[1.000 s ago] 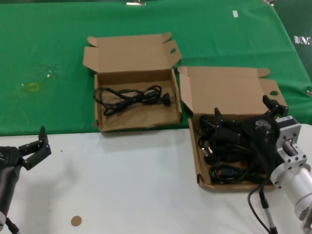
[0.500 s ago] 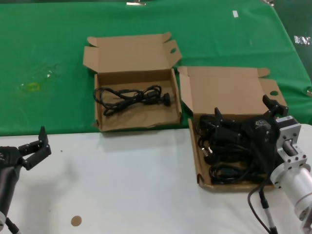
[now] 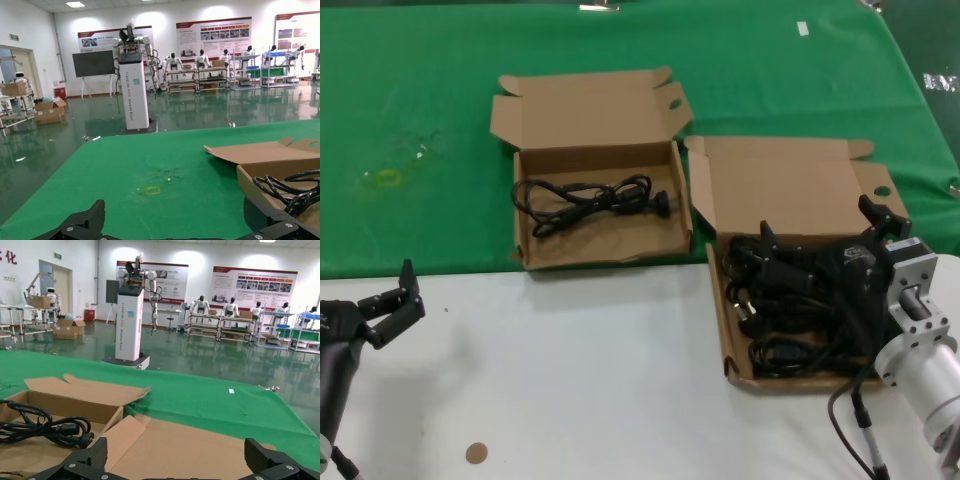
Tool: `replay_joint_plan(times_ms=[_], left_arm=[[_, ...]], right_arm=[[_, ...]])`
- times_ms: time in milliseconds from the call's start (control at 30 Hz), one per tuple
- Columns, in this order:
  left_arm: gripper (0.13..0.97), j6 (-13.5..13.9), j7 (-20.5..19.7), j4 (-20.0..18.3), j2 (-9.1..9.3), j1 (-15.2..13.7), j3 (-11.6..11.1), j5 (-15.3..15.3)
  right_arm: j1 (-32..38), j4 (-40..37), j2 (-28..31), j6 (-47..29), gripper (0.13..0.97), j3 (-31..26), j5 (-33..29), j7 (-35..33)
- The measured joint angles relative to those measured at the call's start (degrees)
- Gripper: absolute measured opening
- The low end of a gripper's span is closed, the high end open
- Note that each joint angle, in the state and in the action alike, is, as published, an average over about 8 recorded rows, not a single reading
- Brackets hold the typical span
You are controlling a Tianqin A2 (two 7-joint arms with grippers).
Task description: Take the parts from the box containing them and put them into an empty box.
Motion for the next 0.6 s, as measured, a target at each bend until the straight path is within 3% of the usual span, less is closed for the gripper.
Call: replay_joint_plan(times_ms=[600], left_arm=[[0.966, 0.00, 0.00, 0.00, 0.00, 0.00, 0.00, 0.00]], right_arm=[[0.00, 0.00, 0.00, 0.00, 0.966, 0.00, 0.00, 0.00]])
